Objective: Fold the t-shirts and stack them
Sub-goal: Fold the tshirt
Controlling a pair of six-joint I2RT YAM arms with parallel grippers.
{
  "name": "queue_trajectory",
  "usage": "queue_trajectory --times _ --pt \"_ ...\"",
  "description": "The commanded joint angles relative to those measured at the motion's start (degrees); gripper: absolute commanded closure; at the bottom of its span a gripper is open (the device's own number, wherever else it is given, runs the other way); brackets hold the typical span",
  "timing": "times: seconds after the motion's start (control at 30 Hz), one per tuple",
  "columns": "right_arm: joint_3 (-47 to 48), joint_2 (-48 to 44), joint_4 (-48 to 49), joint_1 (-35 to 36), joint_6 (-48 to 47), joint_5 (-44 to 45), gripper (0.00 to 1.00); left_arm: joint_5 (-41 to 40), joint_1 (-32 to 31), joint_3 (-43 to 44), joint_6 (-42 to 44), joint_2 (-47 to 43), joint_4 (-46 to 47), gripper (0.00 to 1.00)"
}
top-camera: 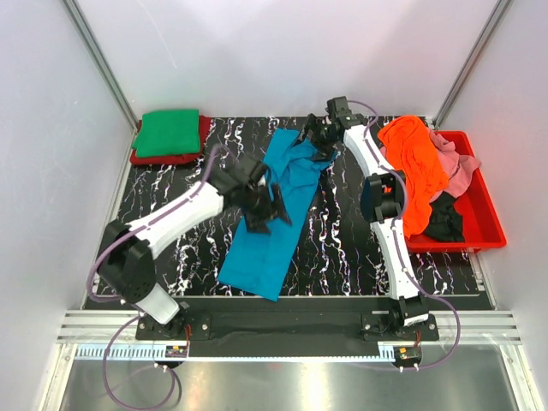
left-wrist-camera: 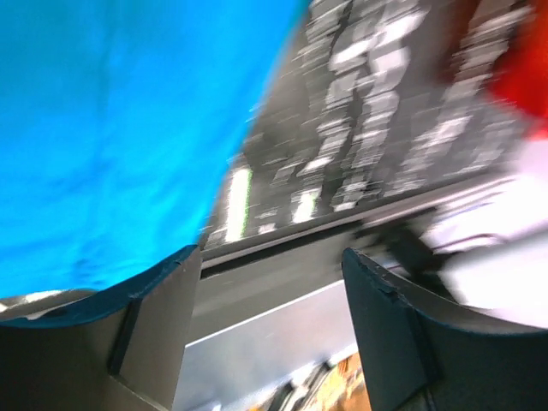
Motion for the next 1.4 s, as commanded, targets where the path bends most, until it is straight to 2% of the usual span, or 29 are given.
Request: queue_trajectory --times 0.0,0.03,0.1,0.13,0.17,0.2,0.23,0.3,0.33,0.37,0.47,0.53,0.67,0.83,0.93,1.07,1.2,1.3,1.37 --pt "0.74 -9.89 -4.3 -0.57 -6.26 1.84 0.0 -4.05 1.19 6.54 1.29 -5.54 -4.86 0.28" --pt "-1.36 -14.43 -5.46 -0.49 -8.01 2.99 0.0 -5.55 1.28 6.28 2.26 -6.42 -6.08 0.27" --pt "-13.03 -20.33 -6.18 -0.57 -8.82 5.62 0.0 -9.93 2.76 3.04 5.25 -9.92 -6.97 0.26" --pt "-17.94 -26.54 -6.18 -0.49 -9.0 6.24 0.0 -10.74 3.73 1.29 5.96 -11.25 -7.15 0.26" --pt "-28.17 -29.82 -6.18 -0.31 -8.91 6.6 0.0 -11.53 4.78 -2.56 7.79 -12.74 -7.15 0.27" --pt "-33.41 -32.9 -5.92 -0.14 -8.82 6.86 0.0 -13.89 6.71 -4.42 8.77 -15.37 -7.24 0.27" --pt "-44.08 -38.85 -5.48 0.21 -8.65 7.13 0.0 -14.78 7.6 -6.09 9.82 -16.79 -7.24 0.27" --pt "-54.85 -44.86 -3.11 1.79 -7.6 6.08 0.0 -16.8 9.88 -10.32 12.72 -18.81 -7.15 0.28" --pt "-60.04 -50.63 -1.88 2.84 -5.94 5.55 0.0 -17.25 10.5 -11.46 13.6 -20.21 -7.15 0.28" --pt "-69.49 -53.38 0.74 3.99 -4.79 5.03 0.0 -17.43 10.94 -13.3 14.83 -20.84 -7.15 0.28" --pt "-83.94 -62.18 7.32 10.04 0.74 0.73 0.02 -19.62 12.35 -16.12 16.68 -22.07 -6.36 0.3" --pt "-91.16 -66.39 12.94 15.3 7.58 -0.95 0.05 -19.54 13.84 -17.44 17.39 -22.6 -6.19 0.31" --pt "-97.44 -68.26 21.04 23.93 15.14 -0.87 0.08 -19.63 15.69 -19.64 19.31 -23.56 -4.87 0.32" --pt "-101.84 -64.4 32.9 34.82 24.56 0.8 0.11 -17.96 17.8 -22.54 21.52 -24.71 -4.07 0.34" --pt "-102.02 -62.12 35.57 39.83 29.05 4.92 0.15 -15.94 18.42 -24.82 20.99 -28.56 -3.37 0.34" --pt "-101.93 -58.17 37.59 43.19 33.26 7.21 0.24 -13.75 18.5 -28.26 20.38 -33.05 -2.32 0.35" --pt "-102.02 -54.39 38.12 45.03 35.47 9.06 0.36 -13.12 18.5 -28.17 19.94 -34.55 -2.4 0.35" --pt "-103.76 -54.98 38.12 45.39 37.05 10.03 0.38 -11.37 18.5 -29.4 17.84 -34.38 -2.49 0.37" --pt "-105.17 -56.39 38.21 45.48 38.19 11.69 0.46 -10.14 18.5 -31.15 15.37 -33.77 -2.23 0.39"
